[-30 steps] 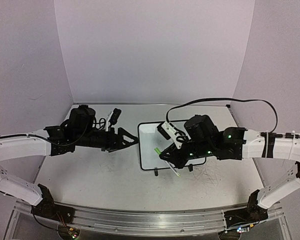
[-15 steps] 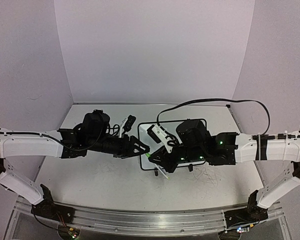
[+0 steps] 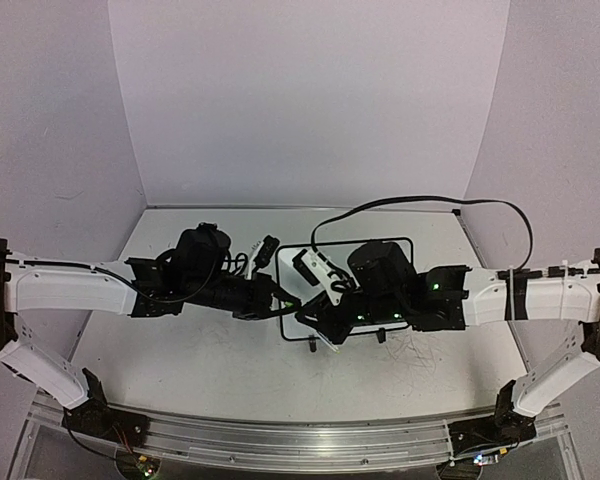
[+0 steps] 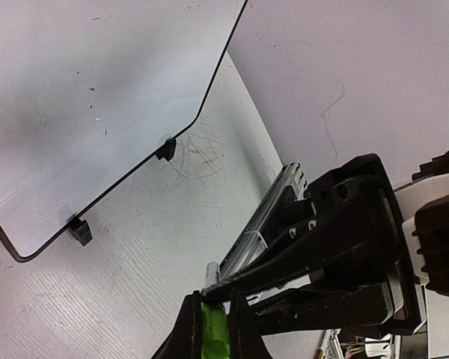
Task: Write a sentence on the whiteboard
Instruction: Pass from the right arm to the left, then open the pen cap from the whiteboard marker, then place the pen cap at the center of the board.
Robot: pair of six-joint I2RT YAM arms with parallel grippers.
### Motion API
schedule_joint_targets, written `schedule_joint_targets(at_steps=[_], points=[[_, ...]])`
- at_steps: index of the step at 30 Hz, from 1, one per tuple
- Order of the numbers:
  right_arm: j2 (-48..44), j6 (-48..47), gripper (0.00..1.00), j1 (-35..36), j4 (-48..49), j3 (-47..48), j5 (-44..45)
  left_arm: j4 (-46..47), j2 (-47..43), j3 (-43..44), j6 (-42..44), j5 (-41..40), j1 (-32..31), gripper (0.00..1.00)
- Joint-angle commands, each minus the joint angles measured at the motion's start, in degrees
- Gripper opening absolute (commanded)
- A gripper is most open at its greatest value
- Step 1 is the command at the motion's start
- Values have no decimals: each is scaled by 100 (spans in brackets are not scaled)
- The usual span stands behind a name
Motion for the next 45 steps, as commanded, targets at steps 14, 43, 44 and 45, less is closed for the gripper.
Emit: schedule_joint_targets(at_steps=[14,43,44,45], points=[[-77,207,5,33,536,-429,72,246,-368,156,72,-301,-34,0],[-1042,517,0,143,920,-1214,424,-2995,-1172,305,1215,-3374,1329,0],[-1094,516,0,145,926,-1225,449,-2995,-965,286,1235,-3422,1329,0],[-1143,516,0,147,932,-1237,471,-2985,-731,268,1240,-3495,1328,0]])
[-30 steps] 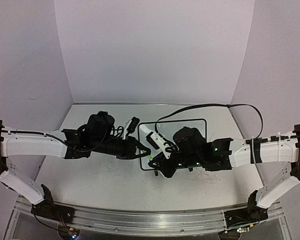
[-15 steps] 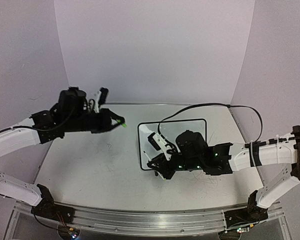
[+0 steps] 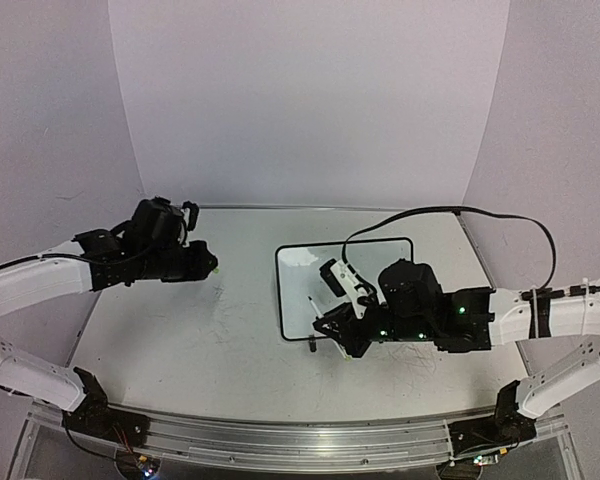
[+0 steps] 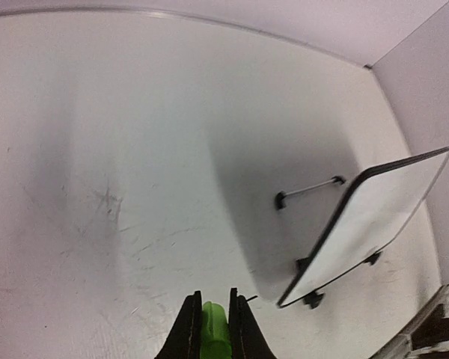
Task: Write a sentence on the whiteboard
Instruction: Place the pen cap at the center of the board.
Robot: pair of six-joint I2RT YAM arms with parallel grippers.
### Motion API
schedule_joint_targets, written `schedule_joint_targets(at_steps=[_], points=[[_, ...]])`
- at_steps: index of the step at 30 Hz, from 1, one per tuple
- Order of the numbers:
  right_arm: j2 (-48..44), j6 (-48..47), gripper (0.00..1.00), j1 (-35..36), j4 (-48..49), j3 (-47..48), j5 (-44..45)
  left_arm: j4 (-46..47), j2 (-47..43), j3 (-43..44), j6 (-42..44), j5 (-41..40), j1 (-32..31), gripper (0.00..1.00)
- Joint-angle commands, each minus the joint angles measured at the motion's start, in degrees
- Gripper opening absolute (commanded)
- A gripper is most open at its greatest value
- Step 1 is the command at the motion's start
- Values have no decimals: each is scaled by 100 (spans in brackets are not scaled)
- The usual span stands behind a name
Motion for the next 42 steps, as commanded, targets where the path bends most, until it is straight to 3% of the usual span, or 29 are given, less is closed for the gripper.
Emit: schedule_joint_targets(at_steps=[1,5,13,20,31,42], points=[[-314,44,0,23,194,-21,269,-145,894,-142,142,-475,2,0],[-380,82,0,27,196,-61,274,395,1552,-301,170,-525,7,0],[-425,207,0,22,185,-218,183,721,2917,243,456,545,12,0],[-338,237,0,25,254,-307,162,863,3325,251,494,718,15,2],[-112,182,0,26,401,-272,96,865,2884,0,508,570,15,34],[176,157,0,24,451,-205,7,375,1426,54,581,469,15,64]])
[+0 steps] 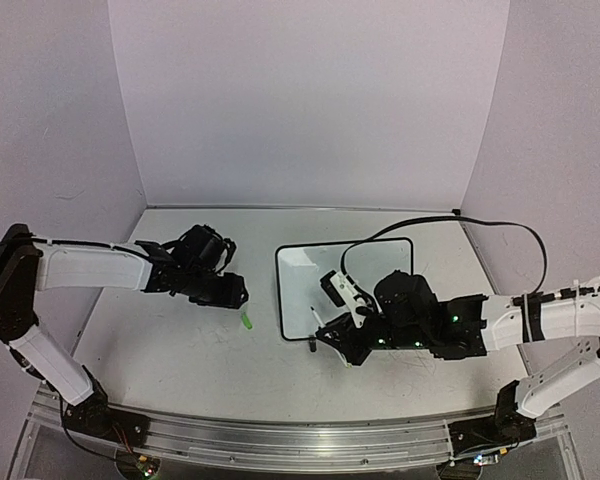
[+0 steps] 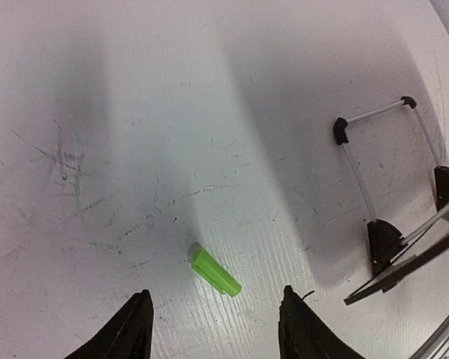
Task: Write a sentence on the whiteboard
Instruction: Place the pen cap at the center of the board, then pass from the right arm to the left
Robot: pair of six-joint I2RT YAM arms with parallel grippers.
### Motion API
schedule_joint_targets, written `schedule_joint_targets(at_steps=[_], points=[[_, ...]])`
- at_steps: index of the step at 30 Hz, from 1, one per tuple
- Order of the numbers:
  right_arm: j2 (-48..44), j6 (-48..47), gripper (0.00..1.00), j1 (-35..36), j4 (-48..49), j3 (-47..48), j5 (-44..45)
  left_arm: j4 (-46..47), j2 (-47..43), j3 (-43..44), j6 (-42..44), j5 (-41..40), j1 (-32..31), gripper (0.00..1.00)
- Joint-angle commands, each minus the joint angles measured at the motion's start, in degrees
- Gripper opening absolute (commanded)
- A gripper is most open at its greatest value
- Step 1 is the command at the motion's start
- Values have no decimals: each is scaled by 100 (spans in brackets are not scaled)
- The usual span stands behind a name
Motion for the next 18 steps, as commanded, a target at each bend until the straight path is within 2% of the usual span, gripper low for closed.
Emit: schedule_joint_targets(at_steps=[1,6,8,13,18], points=[[101,-42,0,26,232,134,-72,-203,-871,79,4,134,15,66],[270,-145,0,23,206,296,-169,431,-1360,-14,-316,2544,-54,73],[391,-198,0,28,206,403,-270,1033,-1543,-156,-632,3106,-235,75],[647,-305,0,115,204,675,-413,2066,-1596,-304,-1257,3368,-737,77],[691,-328,0,182,198,795,-363,2126,-1060,-180,-1396,3631,-1068,64]])
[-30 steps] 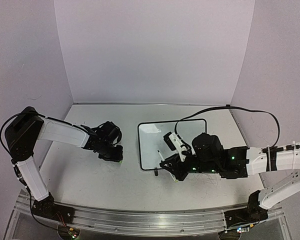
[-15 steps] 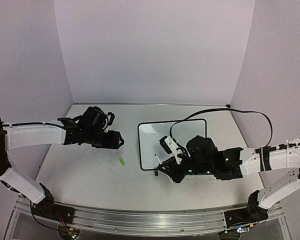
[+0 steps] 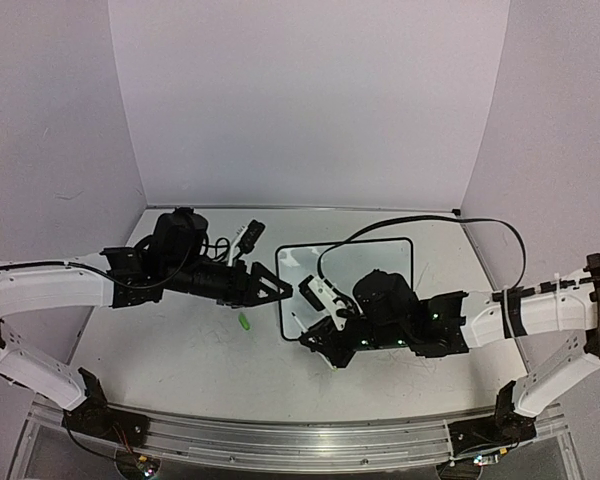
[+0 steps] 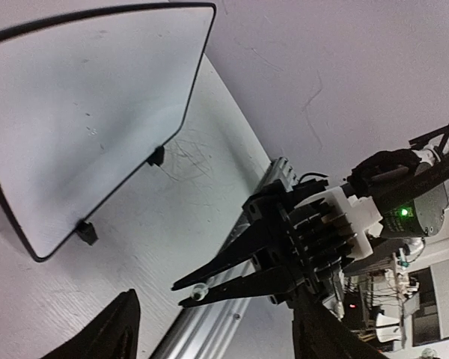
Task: Write a sentence on the whiteboard
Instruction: Pass from the right arm to the left
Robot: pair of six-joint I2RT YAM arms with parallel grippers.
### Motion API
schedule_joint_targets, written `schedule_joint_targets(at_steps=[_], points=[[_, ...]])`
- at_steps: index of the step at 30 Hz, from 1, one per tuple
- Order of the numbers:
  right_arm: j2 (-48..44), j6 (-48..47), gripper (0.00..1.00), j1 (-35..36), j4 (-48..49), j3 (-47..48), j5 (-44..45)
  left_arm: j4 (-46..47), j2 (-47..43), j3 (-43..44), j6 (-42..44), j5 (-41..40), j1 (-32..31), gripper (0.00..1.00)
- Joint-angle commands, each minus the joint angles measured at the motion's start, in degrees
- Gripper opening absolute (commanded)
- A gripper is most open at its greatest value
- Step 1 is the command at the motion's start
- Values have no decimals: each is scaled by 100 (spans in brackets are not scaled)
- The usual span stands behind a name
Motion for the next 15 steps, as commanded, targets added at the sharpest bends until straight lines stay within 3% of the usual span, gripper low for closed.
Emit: schedule_joint_targets(at_steps=[1,15], points=[[27,-98,0,67,154,297,-29,515,412,107,-279,527,-221,62],[-75,-114,0,147,172,345,66,617,735,148,-375,416,-428,36]])
